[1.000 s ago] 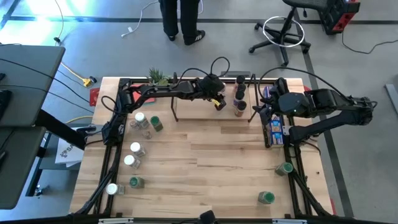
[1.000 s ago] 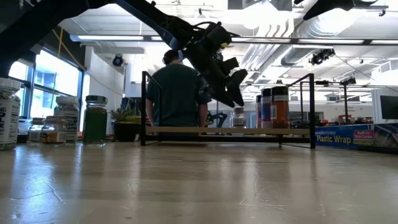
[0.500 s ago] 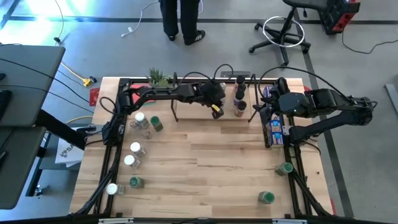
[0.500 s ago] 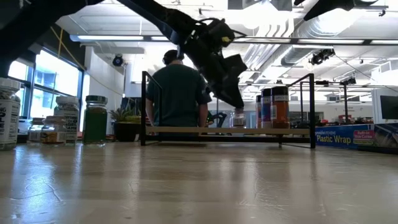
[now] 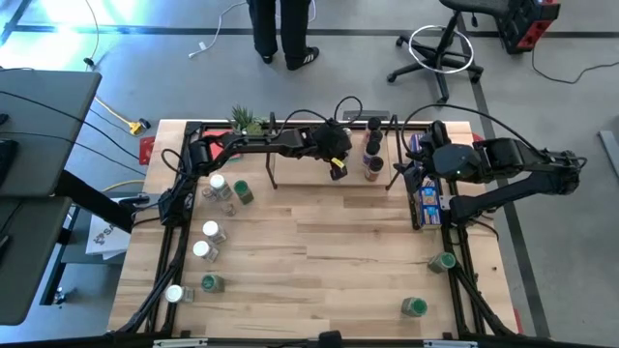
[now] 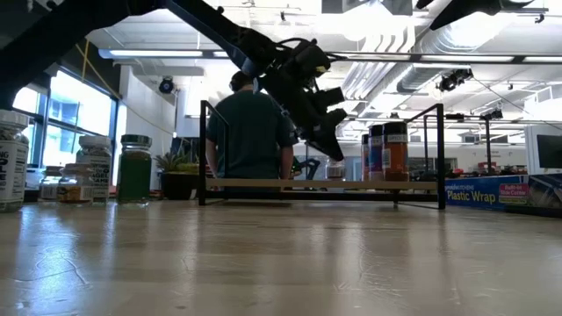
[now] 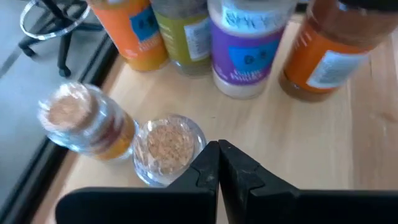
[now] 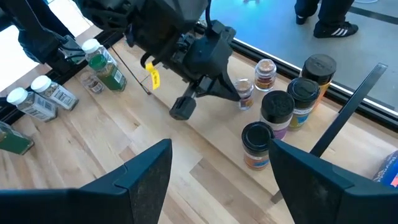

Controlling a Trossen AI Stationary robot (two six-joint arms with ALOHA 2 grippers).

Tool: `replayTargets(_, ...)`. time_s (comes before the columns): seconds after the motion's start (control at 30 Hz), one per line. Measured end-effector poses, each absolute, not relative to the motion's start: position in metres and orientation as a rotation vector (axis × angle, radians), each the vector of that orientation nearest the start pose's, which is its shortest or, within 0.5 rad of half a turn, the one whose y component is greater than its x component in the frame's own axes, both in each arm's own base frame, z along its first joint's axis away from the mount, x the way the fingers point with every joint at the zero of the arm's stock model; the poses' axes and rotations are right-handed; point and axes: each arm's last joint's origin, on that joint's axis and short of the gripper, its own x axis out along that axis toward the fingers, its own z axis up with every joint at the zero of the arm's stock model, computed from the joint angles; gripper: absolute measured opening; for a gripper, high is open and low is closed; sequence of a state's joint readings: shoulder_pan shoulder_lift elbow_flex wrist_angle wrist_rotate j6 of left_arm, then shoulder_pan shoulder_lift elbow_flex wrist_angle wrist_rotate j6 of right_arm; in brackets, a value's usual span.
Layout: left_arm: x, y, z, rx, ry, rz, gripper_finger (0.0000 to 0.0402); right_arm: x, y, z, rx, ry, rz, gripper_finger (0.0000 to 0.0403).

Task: Shelf spices
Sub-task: Put the brown seasoning bottle on the shelf, aligned with the other brown seasoning bottle

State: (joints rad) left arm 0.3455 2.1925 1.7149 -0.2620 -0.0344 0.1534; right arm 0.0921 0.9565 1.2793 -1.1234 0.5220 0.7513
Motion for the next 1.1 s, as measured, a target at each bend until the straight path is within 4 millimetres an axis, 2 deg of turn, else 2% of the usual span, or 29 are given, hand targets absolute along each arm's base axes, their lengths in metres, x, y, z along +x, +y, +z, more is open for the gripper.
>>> replayTargets(0.3, 0.460, 0.178, 0.197, 0.051, 0.714, 0.315, 0.0001, 0.146, -0.001, 0.387, 0.457, 0.574, -0.667, 0.0264)
replayTargets(0.37, 0.459, 0.175, 0.201, 0.045, 0.728, 0.299, 0.0001, 0.146, -0.001, 0.387, 0.457, 0.574, -0.668, 0.0264)
replayTargets(0.43, 0.461, 0.167, 0.215, 0.048, 0.731, 0.278, 0.0001, 0.146, -0.001, 0.386, 0.456, 0.582, -0.666, 0.0264)
replayTargets(0.6, 0.459, 0.127, 0.266, 0.051, 0.731, 0.215, 0.0001, 0.142, 0.004, 0.381, 0.506, 0.719, -0.537, 0.0264)
replayTargets(0.73, 0.451, 0.086, 0.308, 0.028, 0.652, 0.190, 0.0001, 0.143, 0.023, 0.371, 0.557, 0.871, -0.271, 0.0264)
replayTargets(0.83, 0.442, 0.056, 0.335, 0.000, 0.582, 0.196, 0.0001, 0.141, 0.044, 0.354, 0.584, 1.030, -0.056, 0.0264)
replayTargets(0.93, 0.436, 0.031, 0.349, -0.024, 0.552, 0.205, 0.0001, 0.135, 0.065, 0.331, 0.558, 1.210, 0.129, 0.0264)
replayTargets(1.1, 0.433, -0.001, 0.352, -0.033, 0.549, 0.193, 0.0001, 0.126, 0.086, 0.295, 0.523, 1.404, 0.341, 0.0264)
